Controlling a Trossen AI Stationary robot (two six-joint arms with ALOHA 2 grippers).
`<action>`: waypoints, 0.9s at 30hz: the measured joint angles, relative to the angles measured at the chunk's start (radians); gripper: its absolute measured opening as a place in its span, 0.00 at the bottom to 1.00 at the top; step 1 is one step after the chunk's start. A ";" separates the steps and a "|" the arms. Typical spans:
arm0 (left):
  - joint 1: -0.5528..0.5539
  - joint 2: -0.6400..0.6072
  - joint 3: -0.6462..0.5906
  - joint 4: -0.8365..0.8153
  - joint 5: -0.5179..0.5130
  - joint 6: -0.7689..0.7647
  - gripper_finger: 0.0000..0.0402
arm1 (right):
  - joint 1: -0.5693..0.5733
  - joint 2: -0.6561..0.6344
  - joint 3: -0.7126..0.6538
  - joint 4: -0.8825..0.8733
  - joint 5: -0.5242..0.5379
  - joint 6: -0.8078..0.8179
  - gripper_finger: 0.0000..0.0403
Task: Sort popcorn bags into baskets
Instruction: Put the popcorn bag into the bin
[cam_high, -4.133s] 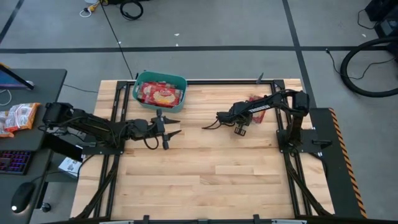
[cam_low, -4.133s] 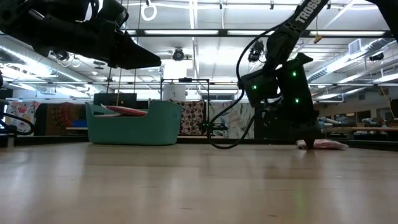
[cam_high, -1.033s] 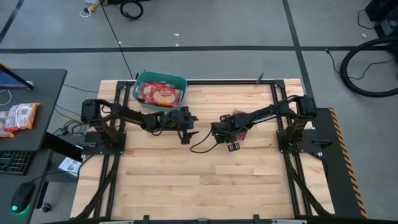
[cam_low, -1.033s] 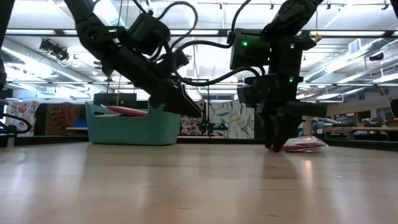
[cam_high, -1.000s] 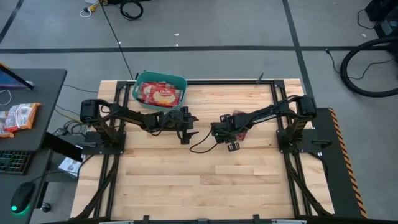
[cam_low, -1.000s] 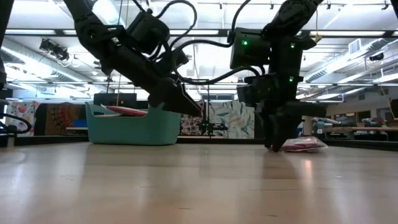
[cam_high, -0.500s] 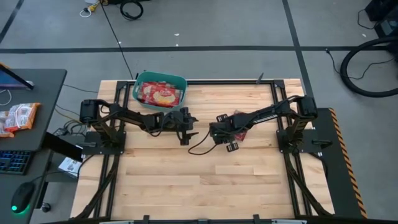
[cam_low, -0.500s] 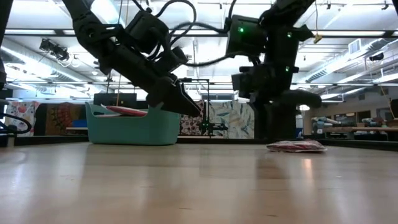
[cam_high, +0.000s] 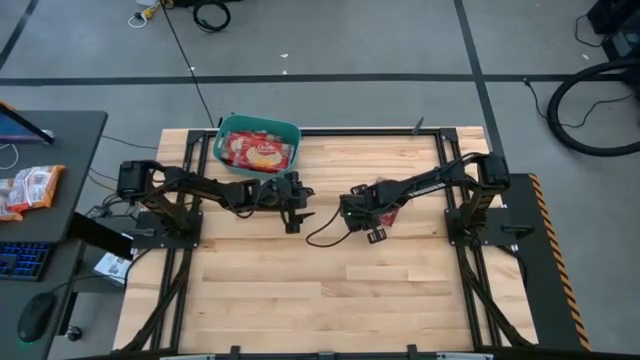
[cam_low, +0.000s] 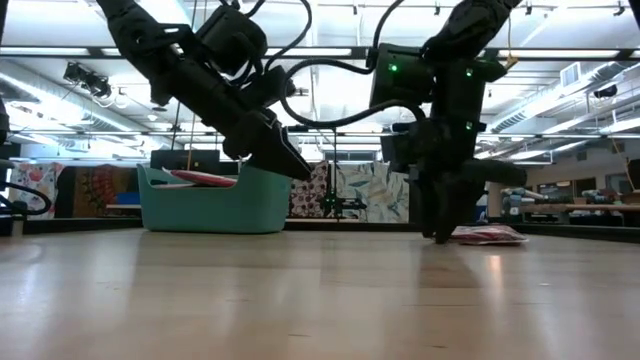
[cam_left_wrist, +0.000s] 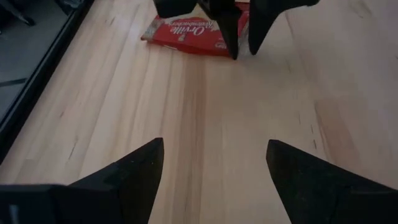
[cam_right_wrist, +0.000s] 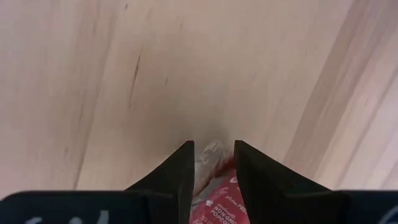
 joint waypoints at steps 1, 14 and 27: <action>-0.002 0.000 0.000 -0.001 0.000 0.000 0.71 | -0.002 0.000 -0.004 0.005 -0.001 -0.002 0.29; -0.003 0.000 0.000 -0.012 0.000 -0.003 0.71 | -0.013 -0.004 -0.048 0.057 -0.019 -0.034 0.02; -0.004 0.126 0.002 0.238 0.173 -0.020 0.71 | 0.015 -0.076 0.074 -0.074 -0.002 0.059 0.01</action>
